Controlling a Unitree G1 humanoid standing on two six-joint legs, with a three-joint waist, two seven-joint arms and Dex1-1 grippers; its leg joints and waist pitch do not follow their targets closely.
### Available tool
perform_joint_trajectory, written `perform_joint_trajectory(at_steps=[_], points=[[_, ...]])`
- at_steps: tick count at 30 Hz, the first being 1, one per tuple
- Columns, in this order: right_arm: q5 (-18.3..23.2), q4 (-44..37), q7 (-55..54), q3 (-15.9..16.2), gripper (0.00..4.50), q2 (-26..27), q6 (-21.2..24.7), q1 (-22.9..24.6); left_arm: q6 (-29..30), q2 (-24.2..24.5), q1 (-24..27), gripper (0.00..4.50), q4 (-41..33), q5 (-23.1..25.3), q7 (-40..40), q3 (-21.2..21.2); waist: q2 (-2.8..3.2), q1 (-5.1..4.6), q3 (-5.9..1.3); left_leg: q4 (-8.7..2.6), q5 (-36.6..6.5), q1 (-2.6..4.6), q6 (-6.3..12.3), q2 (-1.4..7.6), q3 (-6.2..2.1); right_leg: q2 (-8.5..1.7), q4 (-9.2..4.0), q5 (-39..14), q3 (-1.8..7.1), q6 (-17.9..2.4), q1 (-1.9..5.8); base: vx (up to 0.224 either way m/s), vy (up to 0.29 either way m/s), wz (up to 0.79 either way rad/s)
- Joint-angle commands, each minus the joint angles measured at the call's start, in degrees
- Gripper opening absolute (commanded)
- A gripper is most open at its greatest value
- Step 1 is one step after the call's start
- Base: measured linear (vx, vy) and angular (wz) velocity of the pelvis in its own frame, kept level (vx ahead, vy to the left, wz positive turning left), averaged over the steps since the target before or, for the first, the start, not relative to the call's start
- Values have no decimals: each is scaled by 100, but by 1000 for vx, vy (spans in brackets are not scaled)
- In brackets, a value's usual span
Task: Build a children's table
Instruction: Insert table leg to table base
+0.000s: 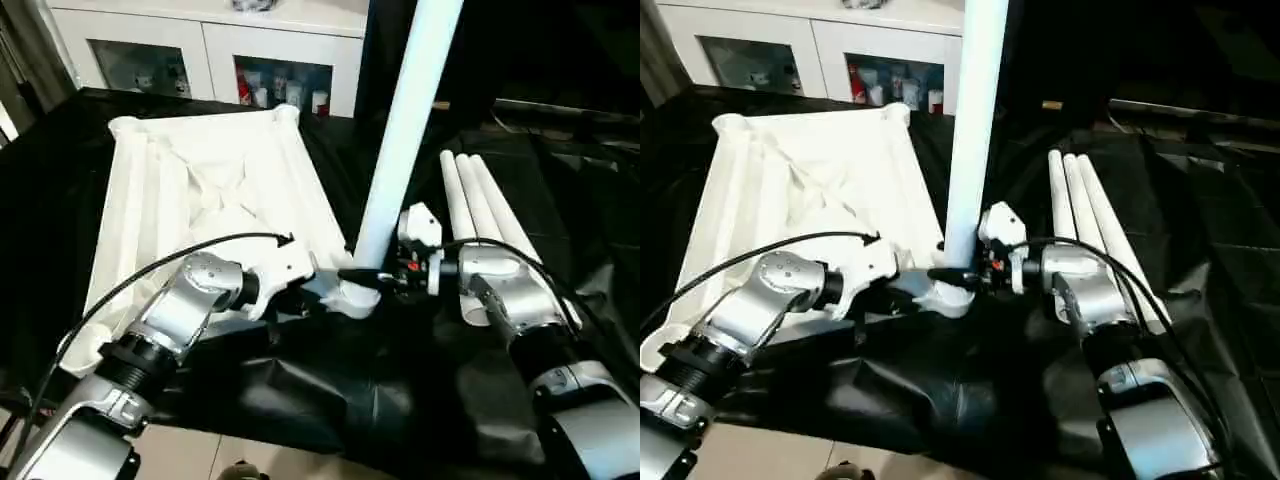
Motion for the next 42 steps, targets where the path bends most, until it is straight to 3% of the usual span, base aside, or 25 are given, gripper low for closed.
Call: perform_joint_trajectory(at_steps=[1,6,12,17,22,26,27,28,30,33,42], points=[[-630,748,-742,123,190,-70,362,414,87,-135,-202,0,-545,-388,10,253,51,-10,-152,-500,-2301,43,69,371,-214,-634,-656,-3191,347,-808,134,0,0,0],[-503,635,-1074,3,190,120,699,536,306,-192,-158,0,-782,-517,-30,311,71,-79,-133,-517,-2314,5,87,369,-232,-633,-670,-3188,356,-762,129,0,0,0],[-599,632,-1277,99,190,218,737,582,552,-253,-81,0,-983,-445,77,296,95,-97,-151,-518,-2066,8,162,374,-187,-600,-632,-2512,367,-1002,138,0,0,0],[-625,634,-1741,2,190,390,1071,542,894,-672,-164,0,-875,-234,825,380,92,-133,-137,-532,-2168,35,110,383,-181,-594,-651,-2625,360,-1014,132,0,0,0],[-561,1025,-2402,-197,190,607,1307,323,1115,-1171,-281,0,-552,-48,1717,534,84,-156,-145,-535,-2284,43,68,376,-194,-612,-691,-2907,353,-883,124,0,0,0],[-527,1578,-3619,-425,190,1000,1564,17,1409,-2060,-436,0,-54,205,3102,685,66,-162,-133,-520,-2243,59,92,358,-191,-621,-744,-3140,348,-804,95,0,0,0],[-559,1637,-3870,-446,190,1101,1568,-23,1371,-2306,-482,0,119,256,3487,743,33,-179,-140,-513,-2260,60,89,346,-181,-607,-753,-3234,340,-753,91,0,0,0],[-554,1655,-4012,-476,190,1177,1579,-43,1312,-2463,-527,0,267,270,3737,796,55,-158,-138,-513,-2257,57,83,337,-196,-624,-778,-3357,331,-658,94,0,0,0],[-531,1644,-4157,-511,189,1309,1617,-60,1200,-2673,-607,0,502,294,4105,875,39,-151,-164,-518,-2251,54,131,336,-194,-622,-791,-3301,327,-574,102,0,0,0],[-494,1612,-4213,-532,189,1496,1754,-65,1116,-2795,-703,0,689,342,4313,930,43,-150,-176,-538,-2196,45,228,322,-184,-608,-823,-3281,311,-476,105,0,0,0],[-527,1797,-4236,-657,189,1598,1713,-160,1151,-2769,-773,0,754,361,4300,1007,47,-168,-160,-575,-2651,67,105,332,-229,-625,-887,-3622,295,-294,50,0,0,0]])
